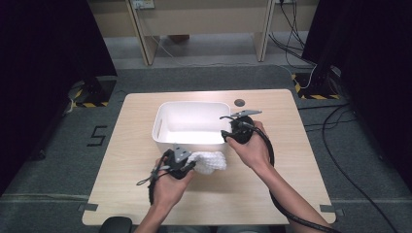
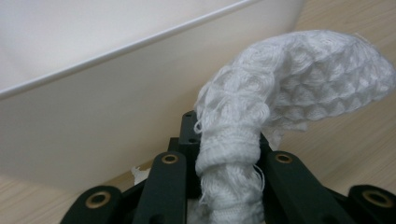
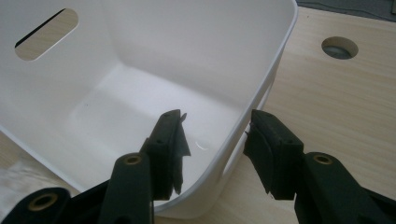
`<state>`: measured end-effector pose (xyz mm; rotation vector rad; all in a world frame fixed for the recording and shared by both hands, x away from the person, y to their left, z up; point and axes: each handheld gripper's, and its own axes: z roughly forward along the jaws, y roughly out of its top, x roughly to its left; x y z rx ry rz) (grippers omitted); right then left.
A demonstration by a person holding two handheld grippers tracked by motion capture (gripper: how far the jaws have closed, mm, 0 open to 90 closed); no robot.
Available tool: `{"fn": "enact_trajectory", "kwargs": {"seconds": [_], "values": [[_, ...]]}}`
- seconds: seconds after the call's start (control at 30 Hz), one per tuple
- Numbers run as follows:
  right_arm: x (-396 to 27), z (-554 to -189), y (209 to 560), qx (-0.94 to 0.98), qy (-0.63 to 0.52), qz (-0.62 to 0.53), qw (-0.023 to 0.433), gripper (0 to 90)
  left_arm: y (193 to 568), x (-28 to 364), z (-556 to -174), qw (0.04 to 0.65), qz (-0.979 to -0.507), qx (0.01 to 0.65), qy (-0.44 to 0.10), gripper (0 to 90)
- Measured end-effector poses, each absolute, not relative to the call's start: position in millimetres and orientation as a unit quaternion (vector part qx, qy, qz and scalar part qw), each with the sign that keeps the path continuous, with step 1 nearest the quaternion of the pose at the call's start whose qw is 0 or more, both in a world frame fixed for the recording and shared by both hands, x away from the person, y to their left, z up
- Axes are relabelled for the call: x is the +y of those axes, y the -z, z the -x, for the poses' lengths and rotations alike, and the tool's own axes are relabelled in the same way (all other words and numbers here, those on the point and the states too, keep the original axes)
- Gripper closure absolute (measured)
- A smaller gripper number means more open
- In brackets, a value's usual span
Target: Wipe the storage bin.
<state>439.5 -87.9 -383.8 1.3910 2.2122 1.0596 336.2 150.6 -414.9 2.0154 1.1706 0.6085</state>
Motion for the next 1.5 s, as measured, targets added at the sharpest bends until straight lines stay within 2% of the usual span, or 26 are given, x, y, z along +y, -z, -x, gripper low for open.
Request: {"fn": "enact_trajectory", "kwargs": {"seconds": [0.1, 0.2, 0.5, 0.57, 0.63, 0.73, 0.87, 0.93, 1.0, 1.27, 1.33, 1.4, 1.5], "values": [[-88, -442, 385, 0.78, -0.36, -0.487, 0.16, 61.5, 412, 180, -328, 0.355, -0.765, 0.476, -0.249, 76.1], [-86, -443, 387, 0.782, -0.353, -0.49, 0.156, 62.5, 412, 206, -321, 0.349, -0.752, 0.497, -0.257, 76.1], [-103, -456, 378, 0.795, -0.325, -0.484, 0.171, 75.1, 415, 266, -301, 0.318, -0.722, 0.547, -0.281, 76.1], [-112, -464, 378, 0.795, -0.319, -0.482, 0.182, 73.3, 420, 275, -302, 0.312, -0.716, 0.557, -0.281, 76.1], [-122, -472, 378, 0.791, -0.316, -0.485, 0.199, 67.7, 424, 283, -307, 0.302, -0.713, 0.567, -0.281, 76.1], [-133, -478, 378, 0.782, -0.31, -0.492, 0.227, 62.6, 428, 287, -319, 0.297, -0.711, 0.575, -0.276, 76.1], [-138, -476, 378, 0.775, -0.31, -0.501, 0.228, 63.1, 428, 285, -340, 0.291, -0.712, 0.577, -0.274, 76.0], [-135, -473, 379, 0.782, -0.309, -0.499, 0.212, 68.4, 425, 281, -347, 0.294, -0.714, 0.574, -0.273, 76.0], [-133, -473, 380, 0.792, -0.302, -0.489, 0.204, 80.5, 422, 276, -353, 0.296, -0.716, 0.569, -0.275, 76.0], [-147, -481, 380, 0.819, -0.33, -0.445, 0.149, 86.4, 416, 274, -376, 0.282, -0.721, 0.569, -0.277, 75.9], [-150, -483, 380, 0.823, -0.334, -0.435, 0.147, 86.0, 416, 272, -383, 0.277, -0.722, 0.57, -0.278, 75.9], [-149, -480, 378, 0.823, -0.338, -0.429, 0.156, 74.1, 415, 270, -388, 0.279, -0.721, 0.571, -0.276, 76.0], [-151, -466, 364, 0.81, -0.366, -0.426, 0.169, 66.7, 414, 270, -395, 0.278, -0.715, 0.579, -0.274, 76.1]]}}
